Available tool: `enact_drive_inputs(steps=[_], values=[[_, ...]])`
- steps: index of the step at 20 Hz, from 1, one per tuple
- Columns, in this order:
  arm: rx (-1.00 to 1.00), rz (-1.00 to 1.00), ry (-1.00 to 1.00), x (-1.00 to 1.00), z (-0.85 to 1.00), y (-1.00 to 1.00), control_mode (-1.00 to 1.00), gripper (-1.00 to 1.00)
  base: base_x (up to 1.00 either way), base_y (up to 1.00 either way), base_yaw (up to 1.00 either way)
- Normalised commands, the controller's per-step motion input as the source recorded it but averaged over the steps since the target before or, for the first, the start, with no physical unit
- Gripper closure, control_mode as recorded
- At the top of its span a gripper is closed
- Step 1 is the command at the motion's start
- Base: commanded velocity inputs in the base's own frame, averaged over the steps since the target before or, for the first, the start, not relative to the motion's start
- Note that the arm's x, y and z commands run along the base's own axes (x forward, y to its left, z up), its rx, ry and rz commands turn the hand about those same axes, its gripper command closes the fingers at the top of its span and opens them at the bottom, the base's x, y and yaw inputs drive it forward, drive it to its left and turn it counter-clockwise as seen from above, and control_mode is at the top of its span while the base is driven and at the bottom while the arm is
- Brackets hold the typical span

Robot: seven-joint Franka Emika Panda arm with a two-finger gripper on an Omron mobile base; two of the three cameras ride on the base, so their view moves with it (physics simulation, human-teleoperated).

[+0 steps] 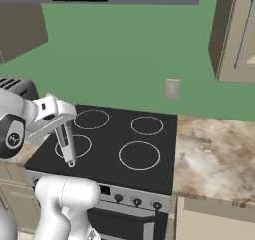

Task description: Take the tongs from the drawer on the right and place them on the dining counter next to the tray containing the kebab skewer.

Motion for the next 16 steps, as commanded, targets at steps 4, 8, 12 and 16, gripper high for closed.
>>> enact_drive_inputs(steps=[4, 8, 12, 16], values=[[0.00, 0.00, 0.00, 0.00, 0.00, 0.00, 1.00, 1.00, 0.11, 0.92, 0.51], [0.00, 0.00, 0.00, 0.00, 0.00, 0.00, 1.00, 1.00, -0.16, 0.23, 0.92], [0.00, 0.00, 0.00, 0.00, 0.00, 0.00, 1.00, 1.00, -0.14, 0.07, 0.96], [0.00, 0.00, 0.00, 0.00, 0.00, 0.00, 1.00, 1.00, 0.04, 0.20, 0.84]])
